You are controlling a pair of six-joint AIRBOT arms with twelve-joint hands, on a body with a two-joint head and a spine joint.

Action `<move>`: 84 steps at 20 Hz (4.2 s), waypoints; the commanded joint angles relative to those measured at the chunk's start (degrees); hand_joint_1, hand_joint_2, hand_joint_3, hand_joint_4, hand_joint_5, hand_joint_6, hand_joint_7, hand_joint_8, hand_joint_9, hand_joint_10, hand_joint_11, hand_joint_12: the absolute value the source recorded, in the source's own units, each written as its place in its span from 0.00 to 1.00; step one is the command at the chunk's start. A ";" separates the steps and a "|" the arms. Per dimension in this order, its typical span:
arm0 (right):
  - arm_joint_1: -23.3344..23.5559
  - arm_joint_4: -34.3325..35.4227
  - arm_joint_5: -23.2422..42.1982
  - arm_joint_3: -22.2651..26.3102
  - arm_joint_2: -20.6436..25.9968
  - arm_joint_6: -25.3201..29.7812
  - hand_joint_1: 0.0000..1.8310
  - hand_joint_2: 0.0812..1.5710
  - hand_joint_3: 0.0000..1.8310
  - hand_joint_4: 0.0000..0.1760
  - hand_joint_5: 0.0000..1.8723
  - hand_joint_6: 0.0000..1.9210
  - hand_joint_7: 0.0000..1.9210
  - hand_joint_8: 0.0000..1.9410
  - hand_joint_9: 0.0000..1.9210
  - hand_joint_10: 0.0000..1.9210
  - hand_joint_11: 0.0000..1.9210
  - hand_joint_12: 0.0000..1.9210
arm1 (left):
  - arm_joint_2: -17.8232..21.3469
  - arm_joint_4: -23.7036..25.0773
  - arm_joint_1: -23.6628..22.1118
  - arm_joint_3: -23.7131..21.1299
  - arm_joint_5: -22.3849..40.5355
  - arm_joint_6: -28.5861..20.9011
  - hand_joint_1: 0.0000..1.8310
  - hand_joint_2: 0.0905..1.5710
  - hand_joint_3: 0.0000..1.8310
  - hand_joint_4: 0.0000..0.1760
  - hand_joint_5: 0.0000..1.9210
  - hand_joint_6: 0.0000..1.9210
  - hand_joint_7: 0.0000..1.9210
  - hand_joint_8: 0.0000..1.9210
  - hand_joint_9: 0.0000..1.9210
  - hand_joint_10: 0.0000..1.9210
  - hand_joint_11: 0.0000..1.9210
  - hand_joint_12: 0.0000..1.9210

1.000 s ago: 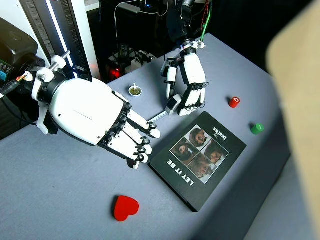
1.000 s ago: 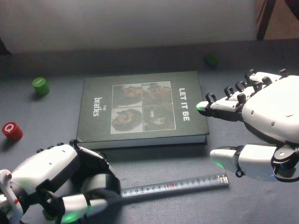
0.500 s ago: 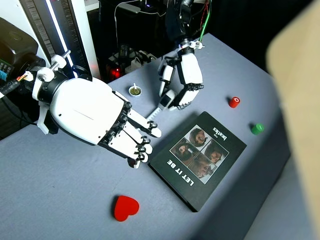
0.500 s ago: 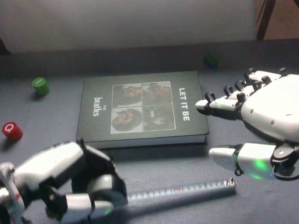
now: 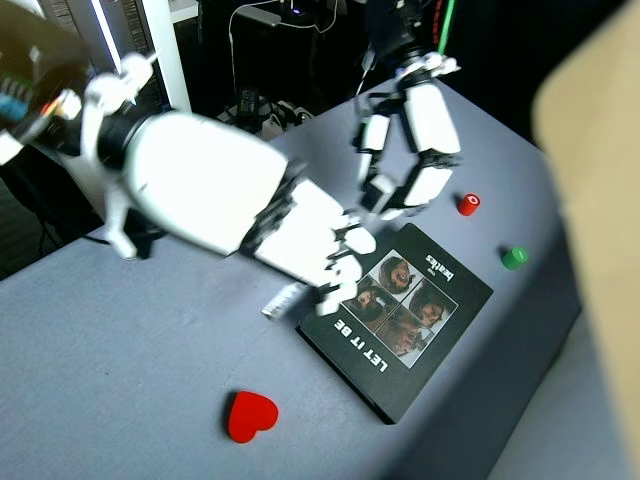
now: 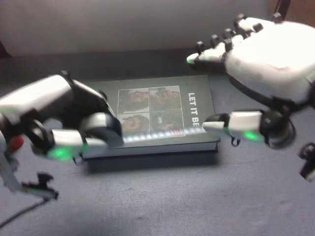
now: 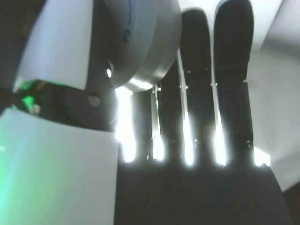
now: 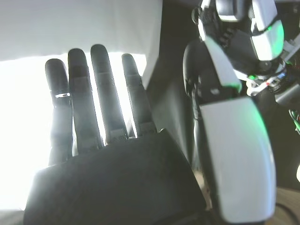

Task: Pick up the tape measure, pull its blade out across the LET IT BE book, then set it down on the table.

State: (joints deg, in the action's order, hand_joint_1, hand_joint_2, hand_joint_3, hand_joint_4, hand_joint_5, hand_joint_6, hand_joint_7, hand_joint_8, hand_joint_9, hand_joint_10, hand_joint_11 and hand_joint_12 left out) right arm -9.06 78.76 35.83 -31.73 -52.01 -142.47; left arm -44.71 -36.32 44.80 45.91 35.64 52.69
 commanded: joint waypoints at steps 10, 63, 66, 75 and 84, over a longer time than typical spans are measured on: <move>9.45 22.74 7.27 -12.36 -14.21 -17.86 0.58 0.70 0.00 0.00 0.31 0.00 0.33 0.00 0.33 0.01 0.16 0.49 | 0.23 10.20 -7.66 8.77 -2.23 -10.59 0.76 0.68 0.00 0.00 0.51 0.42 0.54 0.48 0.49 0.65 0.48 0.60; 5.37 21.90 4.90 -29.77 -28.79 -16.46 0.56 0.71 0.00 0.00 0.38 0.00 0.39 0.00 0.36 0.01 0.17 0.48 | -1.14 25.74 -7.07 17.25 -1.67 -31.76 0.75 0.69 0.00 0.00 0.48 0.46 0.51 0.53 0.48 0.67 0.49 0.58; 5.20 21.76 4.86 -29.76 -28.88 -16.44 0.56 0.71 0.00 0.00 0.38 0.00 0.39 0.00 0.36 0.01 0.17 0.48 | -1.47 25.86 -7.63 17.44 -1.71 -31.75 0.75 0.69 0.00 0.00 0.48 0.46 0.51 0.52 0.48 0.67 0.48 0.58; 5.66 21.65 4.61 -29.75 -28.74 -16.45 0.57 0.71 0.00 0.00 0.38 0.00 0.39 0.00 0.37 0.00 0.18 0.48 | -1.37 25.78 -7.27 17.37 -1.79 -31.75 0.75 0.69 0.00 0.00 0.48 0.46 0.51 0.52 0.48 0.66 0.49 0.56; 5.87 20.84 4.47 -29.75 -28.47 -16.40 0.65 0.72 0.00 0.00 0.44 0.60 0.52 0.50 0.58 0.07 0.36 0.61 | -1.32 25.78 -7.36 17.25 -1.72 -31.76 0.75 0.70 0.00 0.00 0.47 0.47 0.50 0.54 0.48 0.67 0.49 0.56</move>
State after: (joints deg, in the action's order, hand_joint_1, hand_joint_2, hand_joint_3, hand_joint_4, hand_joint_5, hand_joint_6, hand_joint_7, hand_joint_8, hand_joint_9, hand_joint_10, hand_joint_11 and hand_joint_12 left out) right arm -4.12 103.48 40.42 -61.47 -80.82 -158.98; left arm -46.22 -9.91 38.02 63.09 26.61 21.56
